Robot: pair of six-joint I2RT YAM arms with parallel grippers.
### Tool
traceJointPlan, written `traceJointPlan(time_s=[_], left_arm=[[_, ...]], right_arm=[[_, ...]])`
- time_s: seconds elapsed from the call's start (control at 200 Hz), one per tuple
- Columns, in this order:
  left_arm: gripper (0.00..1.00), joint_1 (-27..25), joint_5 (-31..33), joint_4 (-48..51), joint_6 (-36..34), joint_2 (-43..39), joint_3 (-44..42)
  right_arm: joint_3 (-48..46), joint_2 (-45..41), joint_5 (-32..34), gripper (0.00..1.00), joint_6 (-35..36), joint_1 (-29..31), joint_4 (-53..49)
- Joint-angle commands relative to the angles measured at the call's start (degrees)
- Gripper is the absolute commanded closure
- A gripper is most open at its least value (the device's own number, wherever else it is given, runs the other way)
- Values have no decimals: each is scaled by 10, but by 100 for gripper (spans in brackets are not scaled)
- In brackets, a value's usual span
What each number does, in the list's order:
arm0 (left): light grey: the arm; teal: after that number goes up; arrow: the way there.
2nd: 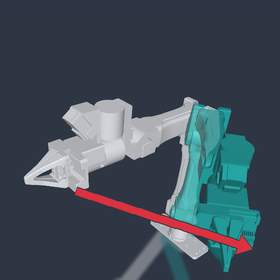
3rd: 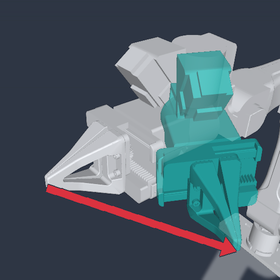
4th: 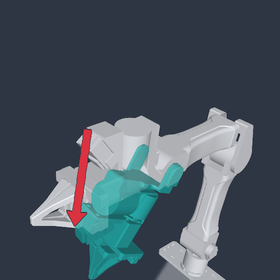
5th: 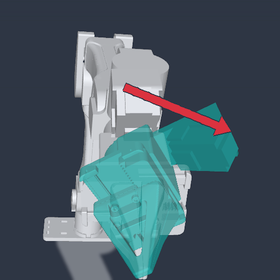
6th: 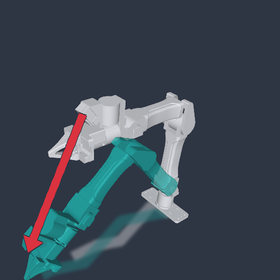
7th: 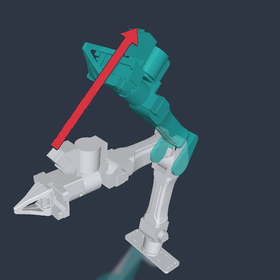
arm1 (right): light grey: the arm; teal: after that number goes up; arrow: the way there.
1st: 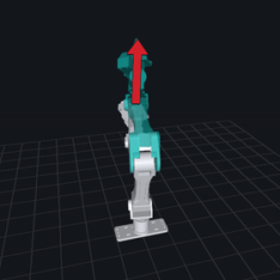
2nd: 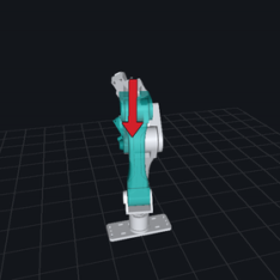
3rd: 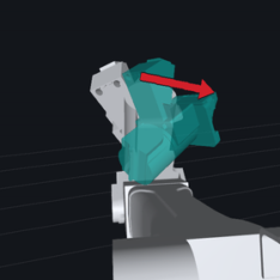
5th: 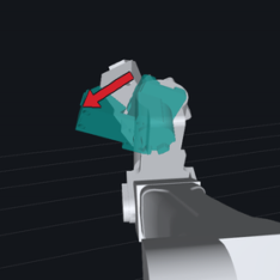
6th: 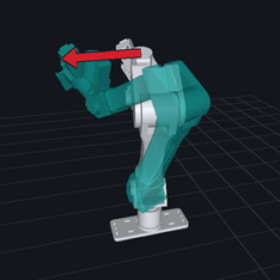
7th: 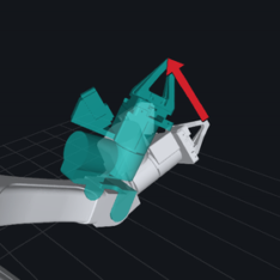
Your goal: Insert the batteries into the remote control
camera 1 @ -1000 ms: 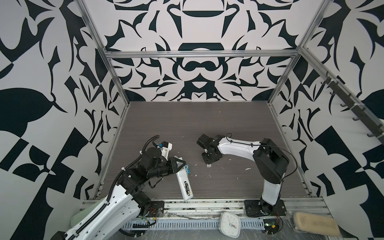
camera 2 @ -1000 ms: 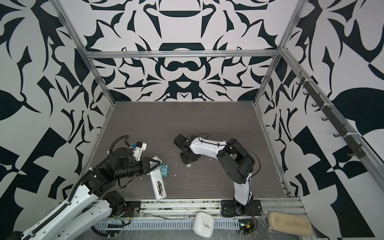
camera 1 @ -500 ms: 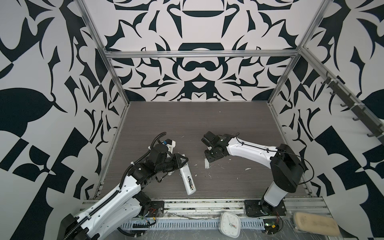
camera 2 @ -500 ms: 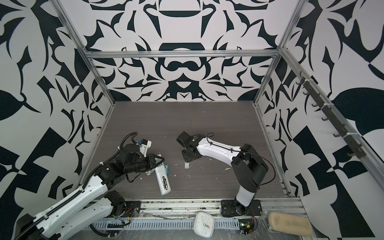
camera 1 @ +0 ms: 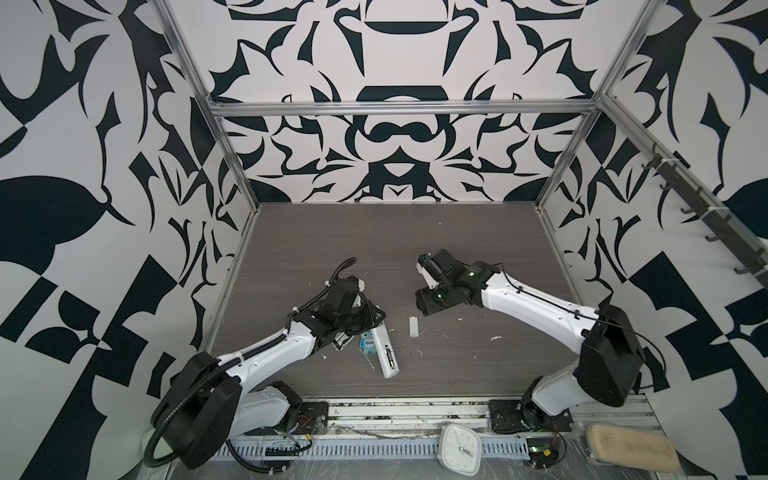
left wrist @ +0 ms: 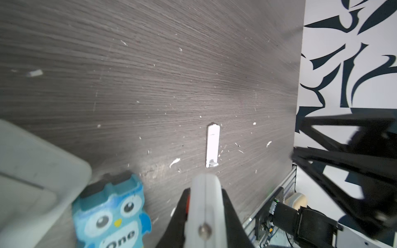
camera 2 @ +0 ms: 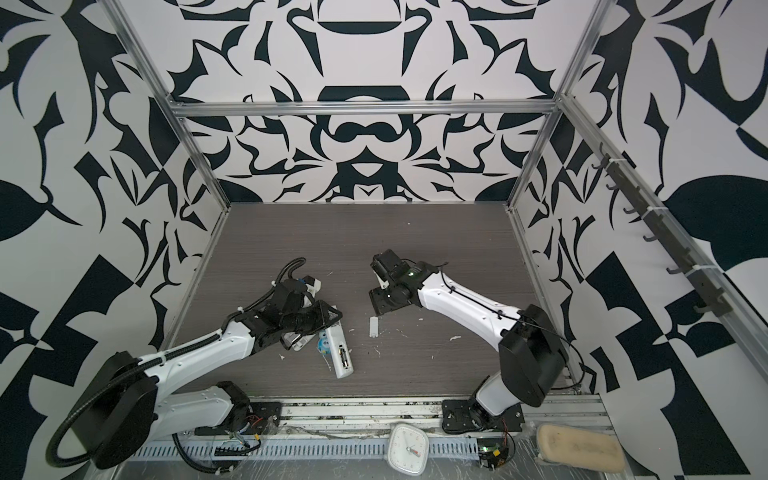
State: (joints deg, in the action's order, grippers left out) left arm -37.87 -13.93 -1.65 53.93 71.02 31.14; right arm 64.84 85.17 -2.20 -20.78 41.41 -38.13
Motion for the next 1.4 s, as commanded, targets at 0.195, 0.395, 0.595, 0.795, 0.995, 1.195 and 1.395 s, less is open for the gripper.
traceJointPlan(time_s=[0.195, 0.395, 0.595, 0.795, 0.995, 1.195, 1.395], left_arm=[[100, 0, -3, -136, 8, 113, 25], [98, 0, -30, -134, -14, 170, 49], [85, 2, -25, -109, -48, 202, 73], [67, 3, 7, -90, -57, 226, 78], [46, 4, 57, -23, -70, 201, 100], [25, 5, 82, 87, -115, 188, 163], [19, -10, 133, 219, -188, 147, 233]], right_arm=[[-27, -68, -40, 34, 32, -37, -14], [-16, -63, -47, 34, 44, -61, -13], [16, -56, -53, 34, 92, -88, -47], [46, -53, -65, 35, 139, -117, -85], [55, -63, -76, 35, 130, -129, -74], [96, -48, -69, 35, 155, -133, -95], [93, -52, -78, 35, 145, -141, -86]])
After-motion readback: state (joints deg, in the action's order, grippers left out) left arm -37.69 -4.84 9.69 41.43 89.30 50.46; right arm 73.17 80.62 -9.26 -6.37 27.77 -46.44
